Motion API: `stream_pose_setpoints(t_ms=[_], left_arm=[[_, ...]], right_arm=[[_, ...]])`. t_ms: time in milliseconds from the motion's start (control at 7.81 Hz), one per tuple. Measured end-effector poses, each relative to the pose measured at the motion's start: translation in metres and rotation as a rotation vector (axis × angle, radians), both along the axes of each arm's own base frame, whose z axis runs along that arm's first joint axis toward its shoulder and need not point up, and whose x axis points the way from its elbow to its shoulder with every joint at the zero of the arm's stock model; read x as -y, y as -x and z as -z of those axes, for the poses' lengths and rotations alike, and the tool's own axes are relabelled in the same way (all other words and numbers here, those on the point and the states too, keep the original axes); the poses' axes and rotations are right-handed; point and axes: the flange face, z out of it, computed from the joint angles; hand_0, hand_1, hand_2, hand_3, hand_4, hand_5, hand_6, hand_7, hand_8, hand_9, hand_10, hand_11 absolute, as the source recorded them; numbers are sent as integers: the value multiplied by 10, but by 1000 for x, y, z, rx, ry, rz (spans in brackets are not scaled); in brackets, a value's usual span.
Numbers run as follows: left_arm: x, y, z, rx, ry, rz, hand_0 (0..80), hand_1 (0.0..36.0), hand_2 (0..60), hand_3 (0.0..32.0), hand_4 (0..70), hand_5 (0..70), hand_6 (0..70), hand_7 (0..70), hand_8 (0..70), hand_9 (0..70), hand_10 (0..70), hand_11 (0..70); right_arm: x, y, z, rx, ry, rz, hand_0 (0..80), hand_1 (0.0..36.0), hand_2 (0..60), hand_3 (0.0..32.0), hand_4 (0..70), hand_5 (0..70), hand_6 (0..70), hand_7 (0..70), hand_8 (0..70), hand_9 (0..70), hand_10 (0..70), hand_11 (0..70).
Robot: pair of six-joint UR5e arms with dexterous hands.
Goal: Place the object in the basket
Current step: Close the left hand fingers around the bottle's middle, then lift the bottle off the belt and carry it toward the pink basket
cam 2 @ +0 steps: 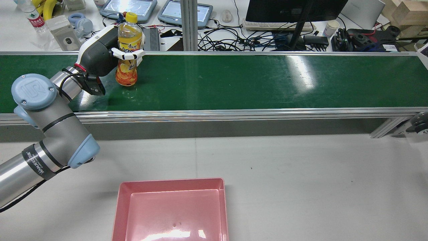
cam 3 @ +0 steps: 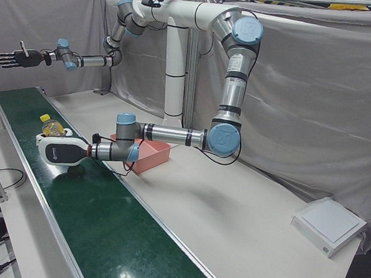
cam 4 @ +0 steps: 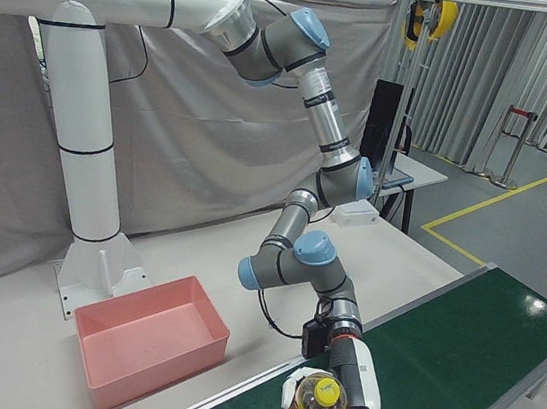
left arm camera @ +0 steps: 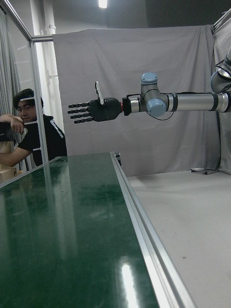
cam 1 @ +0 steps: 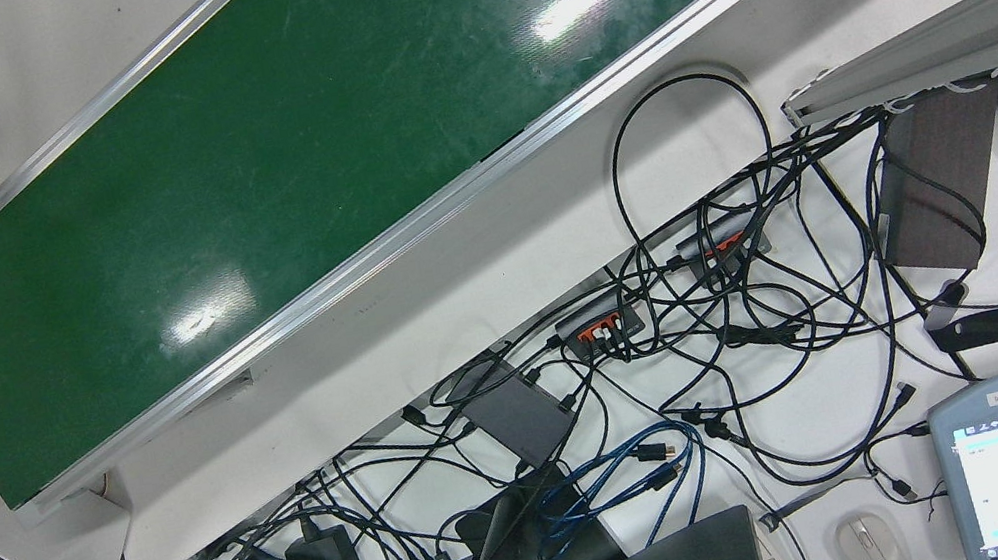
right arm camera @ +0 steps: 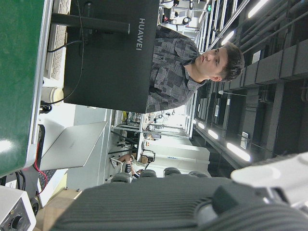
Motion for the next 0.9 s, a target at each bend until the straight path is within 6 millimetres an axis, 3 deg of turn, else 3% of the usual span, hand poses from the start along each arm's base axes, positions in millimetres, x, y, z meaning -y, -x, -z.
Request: stream_pose_setpoints(t_ms=[512,896], left_arm=[[-29,12,50,-59,-47,-39,468,302,600,0,390,700,700,700,700,700,700,700],[-71,-12,77,-81,-117,-111,475,290,600,0,397,700,693,700,700,700,700,700]], right_arm=[[0,0,1,0,-1,0,0,0,0,0,0,0,0,0,0,0,0,0],[0,0,0,0,-1,0,0,0,0,0,0,0,0,0,0,0,0,0]])
